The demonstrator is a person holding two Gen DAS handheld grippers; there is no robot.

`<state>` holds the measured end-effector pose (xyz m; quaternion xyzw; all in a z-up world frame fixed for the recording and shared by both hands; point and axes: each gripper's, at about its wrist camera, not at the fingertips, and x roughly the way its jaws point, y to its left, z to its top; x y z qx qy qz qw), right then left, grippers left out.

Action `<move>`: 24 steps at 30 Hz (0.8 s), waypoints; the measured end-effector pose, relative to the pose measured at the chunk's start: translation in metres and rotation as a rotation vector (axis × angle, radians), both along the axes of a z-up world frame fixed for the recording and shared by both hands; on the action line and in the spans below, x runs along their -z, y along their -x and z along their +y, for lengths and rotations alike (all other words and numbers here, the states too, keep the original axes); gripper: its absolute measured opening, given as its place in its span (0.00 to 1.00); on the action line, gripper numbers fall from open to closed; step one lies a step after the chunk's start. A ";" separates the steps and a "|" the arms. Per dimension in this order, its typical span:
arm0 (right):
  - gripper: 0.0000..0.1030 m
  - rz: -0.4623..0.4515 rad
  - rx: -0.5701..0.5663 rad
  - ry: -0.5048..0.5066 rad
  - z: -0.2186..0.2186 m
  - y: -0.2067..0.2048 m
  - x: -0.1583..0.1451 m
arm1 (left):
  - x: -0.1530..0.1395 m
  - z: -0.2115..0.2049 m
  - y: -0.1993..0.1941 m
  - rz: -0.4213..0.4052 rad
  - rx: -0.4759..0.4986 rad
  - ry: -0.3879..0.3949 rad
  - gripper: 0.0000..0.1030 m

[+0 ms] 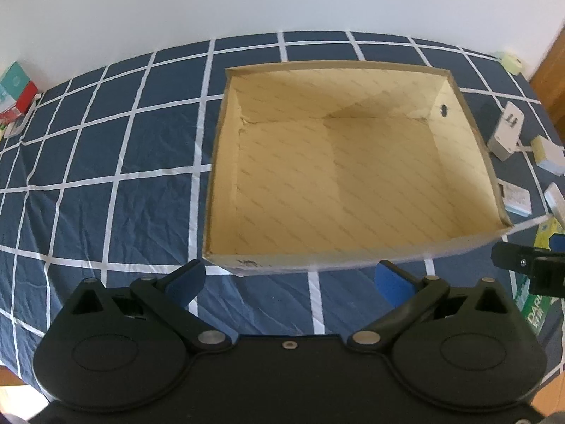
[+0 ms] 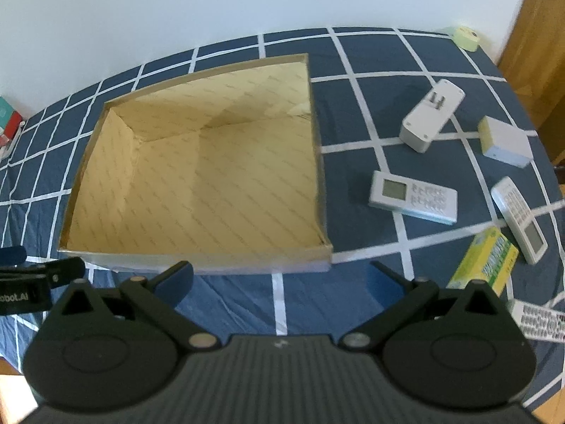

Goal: Organize objects
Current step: 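Move the right tool over the white TV remote beside the toothpaste box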

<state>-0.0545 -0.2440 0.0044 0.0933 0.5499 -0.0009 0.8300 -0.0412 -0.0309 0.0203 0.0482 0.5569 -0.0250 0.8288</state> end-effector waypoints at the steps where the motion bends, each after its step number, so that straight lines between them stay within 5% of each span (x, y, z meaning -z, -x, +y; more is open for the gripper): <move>1: 1.00 -0.001 0.008 -0.001 -0.003 0.003 0.000 | 0.000 -0.003 0.002 0.000 0.007 0.000 1.00; 24: 1.00 0.026 0.257 -0.032 -0.110 0.094 0.005 | 0.006 -0.111 0.039 0.030 0.216 0.014 1.00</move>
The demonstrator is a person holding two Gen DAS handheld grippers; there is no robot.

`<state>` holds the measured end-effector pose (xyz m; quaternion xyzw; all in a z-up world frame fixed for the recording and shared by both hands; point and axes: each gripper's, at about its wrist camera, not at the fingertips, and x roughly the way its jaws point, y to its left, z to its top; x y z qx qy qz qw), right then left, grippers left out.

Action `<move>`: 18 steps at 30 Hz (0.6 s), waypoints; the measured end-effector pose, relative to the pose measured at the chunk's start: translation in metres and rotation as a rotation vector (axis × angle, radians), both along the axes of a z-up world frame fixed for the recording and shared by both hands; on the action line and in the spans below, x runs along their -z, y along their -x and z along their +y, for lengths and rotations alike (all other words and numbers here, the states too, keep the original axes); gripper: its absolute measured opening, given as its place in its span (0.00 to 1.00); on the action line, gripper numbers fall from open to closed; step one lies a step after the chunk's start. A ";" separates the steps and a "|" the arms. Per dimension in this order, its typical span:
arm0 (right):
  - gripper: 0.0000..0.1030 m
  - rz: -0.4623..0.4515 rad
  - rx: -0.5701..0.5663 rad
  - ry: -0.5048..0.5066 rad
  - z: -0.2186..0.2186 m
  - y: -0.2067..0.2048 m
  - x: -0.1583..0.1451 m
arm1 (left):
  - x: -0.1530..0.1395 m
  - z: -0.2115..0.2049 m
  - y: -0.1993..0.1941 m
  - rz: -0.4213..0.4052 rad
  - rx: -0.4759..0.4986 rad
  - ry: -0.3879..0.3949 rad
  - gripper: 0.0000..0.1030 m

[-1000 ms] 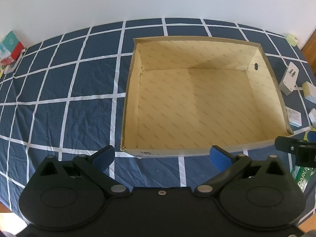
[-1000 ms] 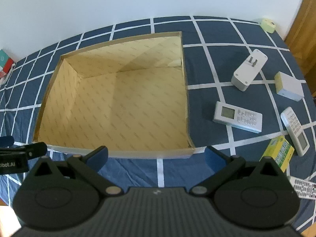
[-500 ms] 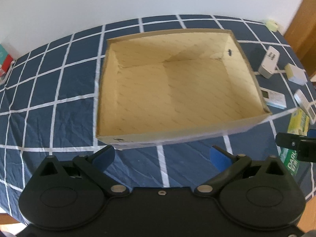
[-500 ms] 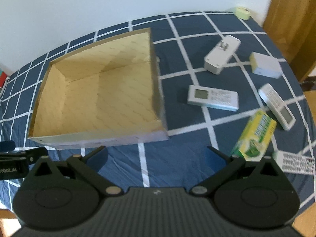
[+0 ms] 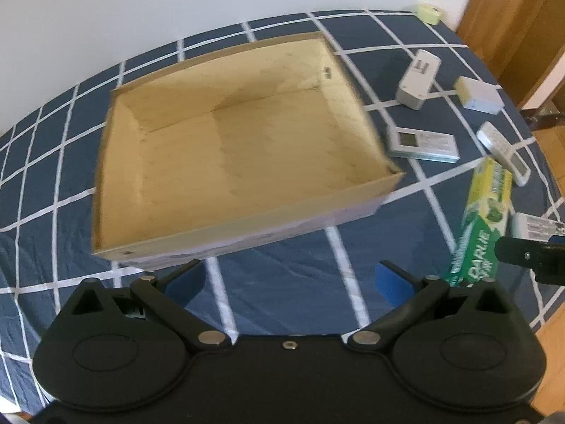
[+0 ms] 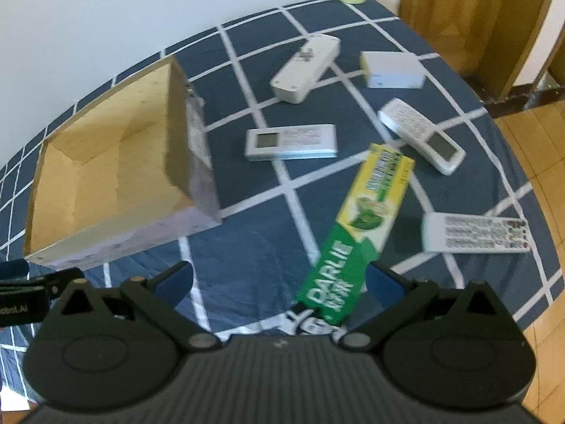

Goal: Organize objects
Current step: 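Move the right tool over the white TV remote beside the toothpaste box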

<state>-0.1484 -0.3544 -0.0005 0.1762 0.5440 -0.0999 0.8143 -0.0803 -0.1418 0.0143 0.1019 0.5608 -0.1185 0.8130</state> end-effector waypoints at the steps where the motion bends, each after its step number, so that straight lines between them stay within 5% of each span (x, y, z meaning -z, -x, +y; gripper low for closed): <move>1: 1.00 0.001 0.008 0.000 -0.007 0.003 0.000 | 0.000 -0.005 0.001 0.001 0.004 0.000 1.00; 18: 1.00 0.030 0.159 -0.011 -0.161 0.060 0.015 | 0.026 -0.158 0.023 0.060 0.109 -0.008 1.00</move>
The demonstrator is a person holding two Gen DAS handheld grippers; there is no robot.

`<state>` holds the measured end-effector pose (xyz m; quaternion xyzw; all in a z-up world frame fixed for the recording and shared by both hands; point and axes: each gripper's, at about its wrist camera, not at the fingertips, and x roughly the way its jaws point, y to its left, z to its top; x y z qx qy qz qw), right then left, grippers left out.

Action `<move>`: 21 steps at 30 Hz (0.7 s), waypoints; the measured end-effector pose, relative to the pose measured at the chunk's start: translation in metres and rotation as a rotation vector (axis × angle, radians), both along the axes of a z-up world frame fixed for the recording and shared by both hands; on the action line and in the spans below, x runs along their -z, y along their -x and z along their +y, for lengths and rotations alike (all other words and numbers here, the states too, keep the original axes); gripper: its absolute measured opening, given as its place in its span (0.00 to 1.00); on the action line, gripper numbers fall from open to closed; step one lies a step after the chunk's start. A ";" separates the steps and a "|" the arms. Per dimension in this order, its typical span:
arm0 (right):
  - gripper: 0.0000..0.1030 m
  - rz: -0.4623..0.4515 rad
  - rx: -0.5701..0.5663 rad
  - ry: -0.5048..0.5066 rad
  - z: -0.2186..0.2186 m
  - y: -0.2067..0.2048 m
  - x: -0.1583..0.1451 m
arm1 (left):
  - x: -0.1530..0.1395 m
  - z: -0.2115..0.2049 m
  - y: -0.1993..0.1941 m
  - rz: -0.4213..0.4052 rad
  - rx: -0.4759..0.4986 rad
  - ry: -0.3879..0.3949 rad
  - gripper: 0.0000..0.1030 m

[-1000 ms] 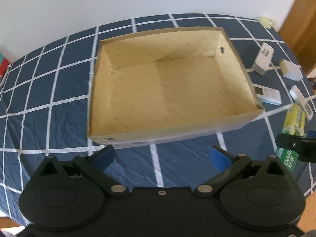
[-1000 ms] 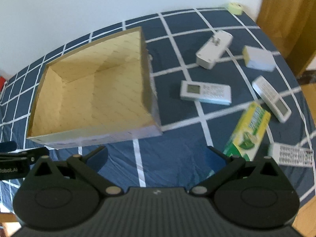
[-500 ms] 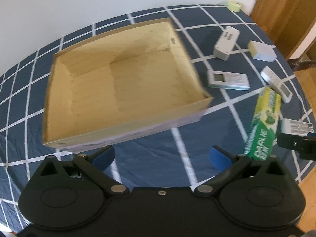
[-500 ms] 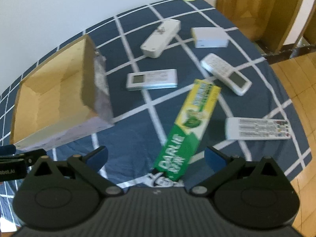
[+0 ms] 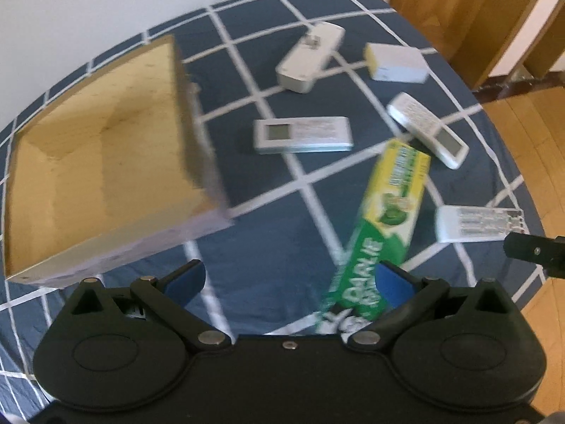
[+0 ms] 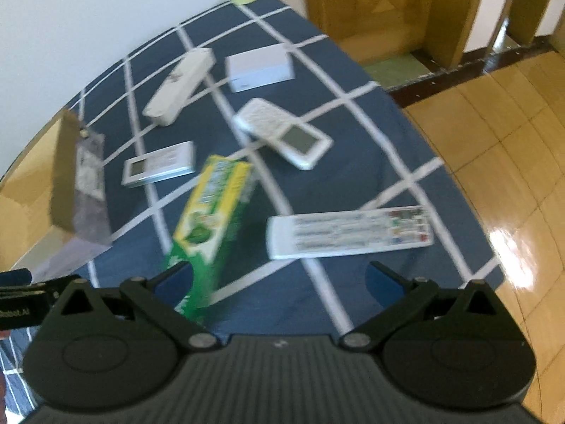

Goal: Organize objects
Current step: 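Move the right tool over the white TV remote beside the toothpaste box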

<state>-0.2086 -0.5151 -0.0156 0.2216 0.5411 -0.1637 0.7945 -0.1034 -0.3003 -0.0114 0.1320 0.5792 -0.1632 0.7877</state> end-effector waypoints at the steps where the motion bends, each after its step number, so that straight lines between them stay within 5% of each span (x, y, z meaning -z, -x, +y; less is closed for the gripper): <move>1: 1.00 0.005 0.009 -0.002 -0.009 0.003 0.002 | 0.003 -0.011 0.002 0.006 0.007 -0.001 1.00; 21: 1.00 0.065 0.089 -0.079 -0.129 0.029 0.049 | 0.057 -0.139 0.022 0.096 0.088 -0.022 1.00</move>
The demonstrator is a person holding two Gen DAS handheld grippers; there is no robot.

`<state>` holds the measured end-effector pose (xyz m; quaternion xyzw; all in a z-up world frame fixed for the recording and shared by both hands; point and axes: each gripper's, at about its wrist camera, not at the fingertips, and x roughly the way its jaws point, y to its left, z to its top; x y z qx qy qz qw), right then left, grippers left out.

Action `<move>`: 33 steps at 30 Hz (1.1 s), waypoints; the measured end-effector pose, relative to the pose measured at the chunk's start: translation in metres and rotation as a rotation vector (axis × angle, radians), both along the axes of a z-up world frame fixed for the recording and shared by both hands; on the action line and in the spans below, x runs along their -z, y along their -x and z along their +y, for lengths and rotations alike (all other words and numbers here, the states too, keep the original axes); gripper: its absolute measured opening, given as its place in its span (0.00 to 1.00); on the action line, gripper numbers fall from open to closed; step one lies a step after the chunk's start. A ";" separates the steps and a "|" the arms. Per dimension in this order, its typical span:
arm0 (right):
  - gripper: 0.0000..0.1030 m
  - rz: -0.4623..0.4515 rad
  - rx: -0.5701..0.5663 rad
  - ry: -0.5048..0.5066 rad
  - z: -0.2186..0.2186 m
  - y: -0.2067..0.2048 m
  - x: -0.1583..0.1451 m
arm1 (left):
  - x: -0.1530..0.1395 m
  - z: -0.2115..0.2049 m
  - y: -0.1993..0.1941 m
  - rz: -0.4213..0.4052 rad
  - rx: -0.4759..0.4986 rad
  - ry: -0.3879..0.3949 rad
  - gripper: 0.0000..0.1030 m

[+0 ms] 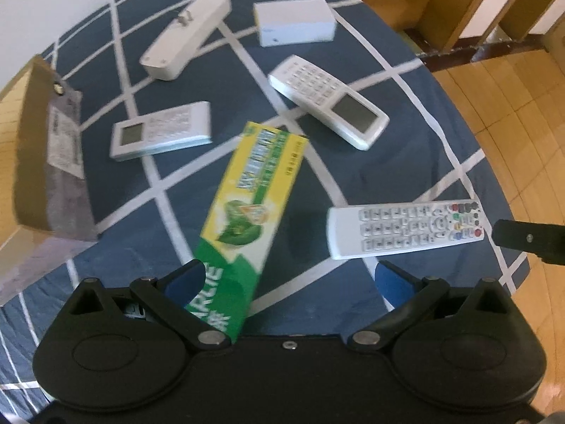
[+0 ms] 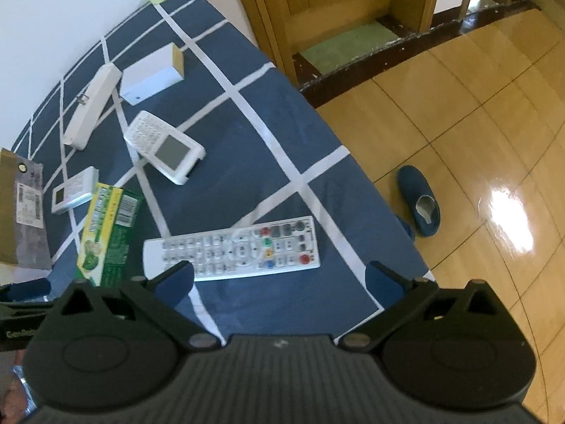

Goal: Organize objects
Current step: 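Move the right tool over the white TV remote beside the toothpaste box, then close the right gripper on the white TV remote and lift it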

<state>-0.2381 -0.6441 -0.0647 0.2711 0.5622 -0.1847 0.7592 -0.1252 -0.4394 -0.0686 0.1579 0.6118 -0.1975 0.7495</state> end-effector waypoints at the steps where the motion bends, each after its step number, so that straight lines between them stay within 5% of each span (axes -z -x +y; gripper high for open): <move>1: 1.00 0.002 -0.001 -0.003 -0.002 0.000 0.002 | 0.003 -0.004 0.001 0.005 0.003 0.001 1.00; 33: 0.88 0.071 -0.074 -0.176 -0.026 -0.047 0.071 | 0.068 -0.068 -0.009 0.163 -0.002 0.029 1.00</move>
